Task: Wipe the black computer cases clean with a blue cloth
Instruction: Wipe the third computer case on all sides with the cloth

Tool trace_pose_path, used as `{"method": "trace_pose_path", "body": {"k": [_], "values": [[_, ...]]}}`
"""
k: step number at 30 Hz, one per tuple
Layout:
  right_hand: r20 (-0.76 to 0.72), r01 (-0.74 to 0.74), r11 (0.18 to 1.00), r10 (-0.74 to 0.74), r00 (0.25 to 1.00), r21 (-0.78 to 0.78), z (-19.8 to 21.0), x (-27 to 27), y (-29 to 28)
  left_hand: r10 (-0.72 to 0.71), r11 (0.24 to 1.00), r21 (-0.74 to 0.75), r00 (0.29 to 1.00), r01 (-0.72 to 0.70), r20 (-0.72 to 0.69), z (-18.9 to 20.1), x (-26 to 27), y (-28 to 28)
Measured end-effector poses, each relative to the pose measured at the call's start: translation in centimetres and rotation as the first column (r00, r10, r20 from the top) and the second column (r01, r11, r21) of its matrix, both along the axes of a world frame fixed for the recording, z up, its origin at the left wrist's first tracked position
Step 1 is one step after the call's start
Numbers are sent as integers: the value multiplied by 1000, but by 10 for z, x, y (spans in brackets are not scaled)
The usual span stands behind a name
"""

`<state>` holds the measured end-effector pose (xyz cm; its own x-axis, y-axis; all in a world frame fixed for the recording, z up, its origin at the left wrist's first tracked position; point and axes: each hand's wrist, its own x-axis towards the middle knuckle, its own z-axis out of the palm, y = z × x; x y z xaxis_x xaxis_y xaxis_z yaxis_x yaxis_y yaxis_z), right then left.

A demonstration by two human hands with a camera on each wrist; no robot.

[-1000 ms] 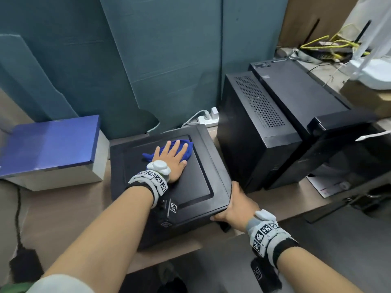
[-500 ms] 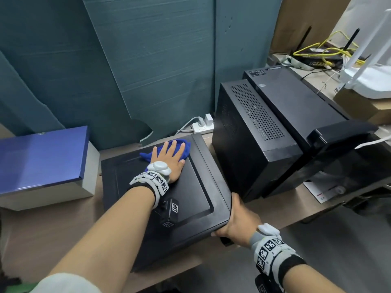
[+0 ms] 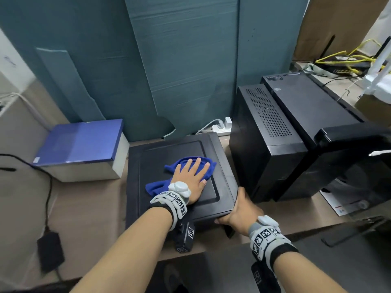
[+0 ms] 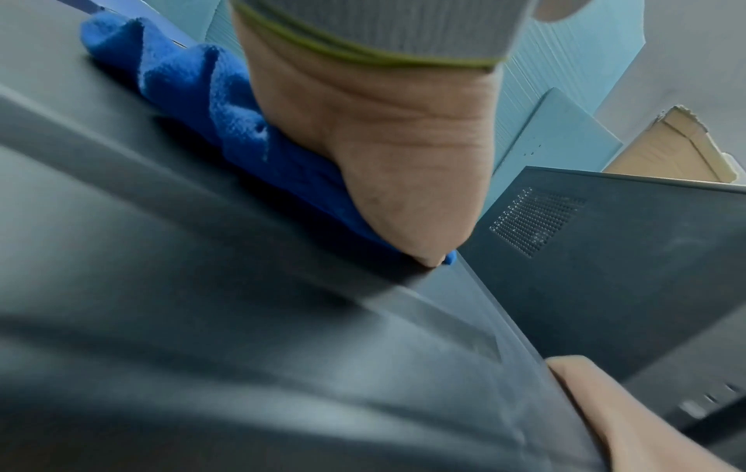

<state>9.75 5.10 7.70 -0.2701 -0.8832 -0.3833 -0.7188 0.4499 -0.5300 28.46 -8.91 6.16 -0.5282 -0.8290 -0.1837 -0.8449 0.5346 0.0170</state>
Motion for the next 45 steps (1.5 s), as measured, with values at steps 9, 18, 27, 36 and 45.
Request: {"method": "trace_pose_path", "body": {"k": [9, 18, 27, 36, 45], "values": [[21, -32, 999, 33, 999, -34, 1, 0, 6, 21, 1000, 15, 998, -20, -53, 6, 39, 82], [-56, -36, 998, 39, 998, 42, -7, 2, 19, 434, 901, 19, 900, -433, -52, 1, 109, 119], [118, 38, 994, -49, 992, 98, -6, -2, 32, 502, 865, 13, 865, -502, -1, -5, 119, 135], [224, 137, 988, -149, 963, 70, 10, 2, 27, 481, 872, 57, 873, -485, 80, -6, 113, 133], [147, 58, 986, -34, 989, -157, 66, 3, 0, 623, 774, 180, 781, -607, -45, 9, 86, 131]]}}
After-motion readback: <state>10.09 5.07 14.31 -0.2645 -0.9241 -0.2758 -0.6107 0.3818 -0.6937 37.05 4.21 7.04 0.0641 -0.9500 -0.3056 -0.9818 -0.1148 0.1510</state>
